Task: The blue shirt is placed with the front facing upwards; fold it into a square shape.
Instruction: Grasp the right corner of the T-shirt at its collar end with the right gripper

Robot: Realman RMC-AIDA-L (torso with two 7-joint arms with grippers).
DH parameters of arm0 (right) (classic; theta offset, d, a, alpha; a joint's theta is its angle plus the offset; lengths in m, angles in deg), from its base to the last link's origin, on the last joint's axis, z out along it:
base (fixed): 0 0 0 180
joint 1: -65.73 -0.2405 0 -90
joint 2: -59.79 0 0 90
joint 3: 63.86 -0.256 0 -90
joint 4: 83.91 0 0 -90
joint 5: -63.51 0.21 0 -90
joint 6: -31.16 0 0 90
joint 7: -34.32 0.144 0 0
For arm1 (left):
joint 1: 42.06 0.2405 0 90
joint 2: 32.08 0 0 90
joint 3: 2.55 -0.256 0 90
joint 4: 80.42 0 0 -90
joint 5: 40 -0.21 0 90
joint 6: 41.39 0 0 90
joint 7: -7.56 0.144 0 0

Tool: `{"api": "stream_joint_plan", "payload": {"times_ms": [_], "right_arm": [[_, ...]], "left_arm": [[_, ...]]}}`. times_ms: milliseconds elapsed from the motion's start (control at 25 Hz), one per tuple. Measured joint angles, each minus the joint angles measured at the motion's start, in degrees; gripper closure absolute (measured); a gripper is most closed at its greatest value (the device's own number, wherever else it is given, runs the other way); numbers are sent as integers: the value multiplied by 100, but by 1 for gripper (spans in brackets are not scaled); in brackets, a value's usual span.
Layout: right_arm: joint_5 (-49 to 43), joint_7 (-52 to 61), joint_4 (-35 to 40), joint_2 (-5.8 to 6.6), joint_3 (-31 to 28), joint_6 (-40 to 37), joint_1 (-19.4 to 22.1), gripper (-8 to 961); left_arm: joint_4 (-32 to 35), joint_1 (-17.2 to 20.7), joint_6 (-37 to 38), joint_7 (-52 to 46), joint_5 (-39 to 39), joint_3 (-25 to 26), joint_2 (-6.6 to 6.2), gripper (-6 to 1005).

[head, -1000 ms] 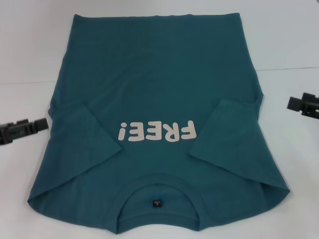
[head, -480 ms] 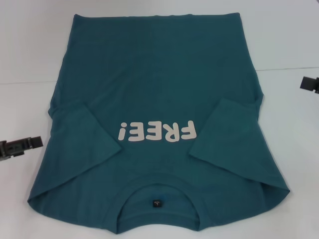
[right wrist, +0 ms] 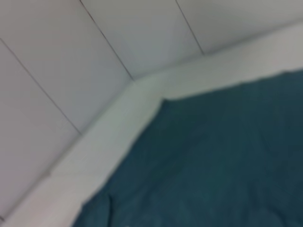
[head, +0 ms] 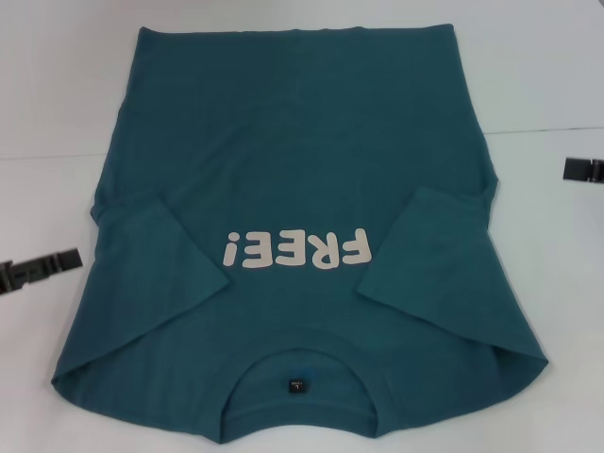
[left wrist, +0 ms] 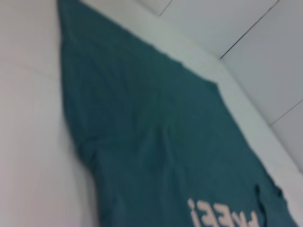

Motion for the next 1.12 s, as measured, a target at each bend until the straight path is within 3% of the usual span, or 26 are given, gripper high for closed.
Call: {"api": "stream_joint_plan", "payload": {"times_ms": [320, 800, 1120], "right_arm": [[-1403, 1242, 154, 82, 18, -470, -332, 12], [-1927, 1684, -287, 112, 34, -781, -315, 11], [-2515, 1784, -902, 252, 62, -895, -587, 19]], "left_arm": [[-13, -13, 51, 264, 751, 81, -48, 173], [49, -197, -33, 497, 987, 127, 5, 172], [57, -269, -190, 513, 987, 99, 28, 172]]}}
